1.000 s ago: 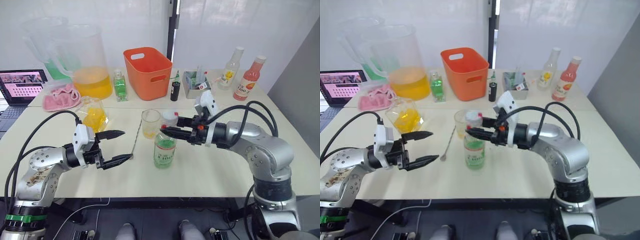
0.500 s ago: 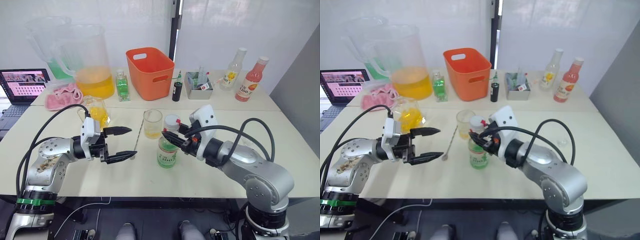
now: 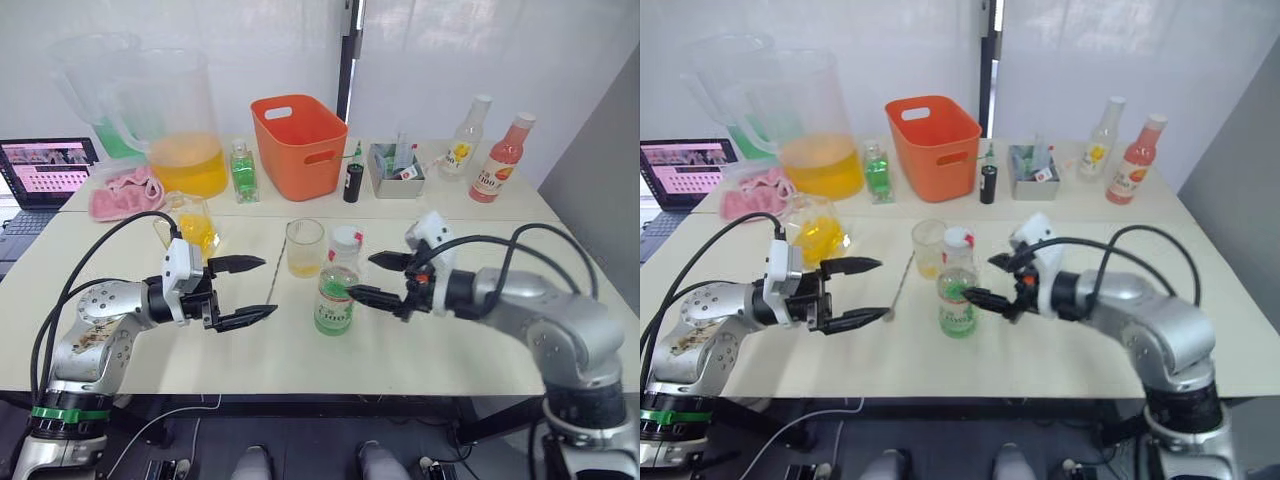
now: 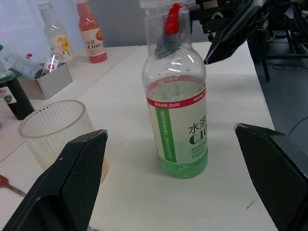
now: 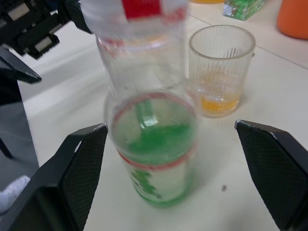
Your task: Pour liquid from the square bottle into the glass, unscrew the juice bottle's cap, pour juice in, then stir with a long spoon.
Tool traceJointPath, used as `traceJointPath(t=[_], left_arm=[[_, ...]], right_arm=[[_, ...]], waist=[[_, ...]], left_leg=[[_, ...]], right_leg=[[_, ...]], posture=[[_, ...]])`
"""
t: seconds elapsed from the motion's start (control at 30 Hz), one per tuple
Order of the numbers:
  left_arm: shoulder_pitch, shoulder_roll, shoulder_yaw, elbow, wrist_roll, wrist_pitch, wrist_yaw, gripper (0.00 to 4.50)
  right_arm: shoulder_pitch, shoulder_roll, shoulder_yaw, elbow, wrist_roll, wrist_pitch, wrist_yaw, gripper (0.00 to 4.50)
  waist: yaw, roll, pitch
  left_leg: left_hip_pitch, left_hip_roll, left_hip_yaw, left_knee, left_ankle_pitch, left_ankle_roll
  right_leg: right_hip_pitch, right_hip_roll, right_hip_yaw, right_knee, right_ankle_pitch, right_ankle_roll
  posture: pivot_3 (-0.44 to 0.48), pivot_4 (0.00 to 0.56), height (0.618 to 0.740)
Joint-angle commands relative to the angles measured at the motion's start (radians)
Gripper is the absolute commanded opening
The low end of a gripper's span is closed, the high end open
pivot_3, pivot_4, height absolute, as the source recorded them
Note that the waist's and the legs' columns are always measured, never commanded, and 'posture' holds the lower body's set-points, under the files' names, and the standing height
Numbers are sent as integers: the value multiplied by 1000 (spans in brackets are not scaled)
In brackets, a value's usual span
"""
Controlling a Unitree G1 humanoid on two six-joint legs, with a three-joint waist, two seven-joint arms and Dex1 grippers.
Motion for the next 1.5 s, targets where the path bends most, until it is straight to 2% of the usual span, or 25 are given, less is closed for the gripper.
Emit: traceJointPath(t=[0.03, 0.13, 0.3, 0.67, 0.77, 0.8, 0.93, 1.0, 1.13, 1.5], left_arm=[[45, 14, 63, -77, -33, 7, 34, 4500], [85, 16, 86, -117, -36, 13, 61, 4500], [145, 22, 121, -182, -45, 30, 101, 4500], [219, 29, 155, -256, -53, 38, 156, 4500], [231, 31, 160, -261, -55, 37, 157, 4500], [233, 32, 161, -262, -56, 38, 156, 4500], [226, 34, 156, -261, -63, 41, 153, 4500], [209, 34, 147, -252, -68, 44, 146, 4500], [185, 30, 129, -239, -67, 48, 133, 4500], [120, 4, 54, -185, -56, 38, 90, 4500]], right_arm=[[-85, -46, 49, 152, -35, -277, 318, 4486], [-146, -49, 101, 285, -94, -438, 468, 4486], [-264, 13, 134, 446, -110, -529, 584, 4486], [-352, 108, 185, 599, -173, -553, 649, 4486], [-348, 125, 179, 606, -173, -550, 650, 3828], [-345, 129, 176, 607, -173, -548, 649, 3326], [-327, 135, 167, 593, -171, -540, 644, 1932], [-311, 136, 154, 565, -162, -525, 626, 1530], [-284, 137, 125, 493, -150, -482, 571, 1530], [-201, 150, 34, 121, -71, -157, 183, 1530]], waist=[[-10, 0, 0], [-9, 0, 0], [-8, 0, 0], [-4, 0, 0], [-5, 0, 0], [-5, 0, 0], [-6, 0, 0], [-6, 0, 0], [-5, 0, 0], [-5, 0, 0]], left_leg=[[1, 0, 0, 0, 0, 0], [2, 0, 0, -1, 0, 0], [1, 0, 0, -1, 0, 0], [1, 0, 0, -1, 0, 0], [1, 0, 0, -1, 0, 0], [1, 0, 0, -1, 0, 0], [1, 0, 0, -1, 0, 0], [1, 0, 0, -1, 0, 0], [1, 0, 0, -1, 0, 0], [1, 0, 0, -1, 0, 0]], right_leg=[[0, 0, 0, 0, 0, 0], [0, 1, 0, 0, 0, 0], [0, 0, 0, 0, 0, 0], [0, 0, 0, 1, 0, 0], [0, 1, 0, 1, 0, 0], [0, 1, 0, 1, 0, 0], [0, 1, 0, 1, 0, 0], [0, 1, 0, 1, 0, 0], [0, 1, 0, 1, 0, 0], [-1, 1, 0, 2, 0, 0]], posture=[[0, 150, 717], [0, 150, 717], [0, 150, 717], [0, 150, 717], [0, 150, 717], [0, 150, 717], [0, 150, 717], [0, 150, 717], [0, 150, 717], [0, 150, 717]])
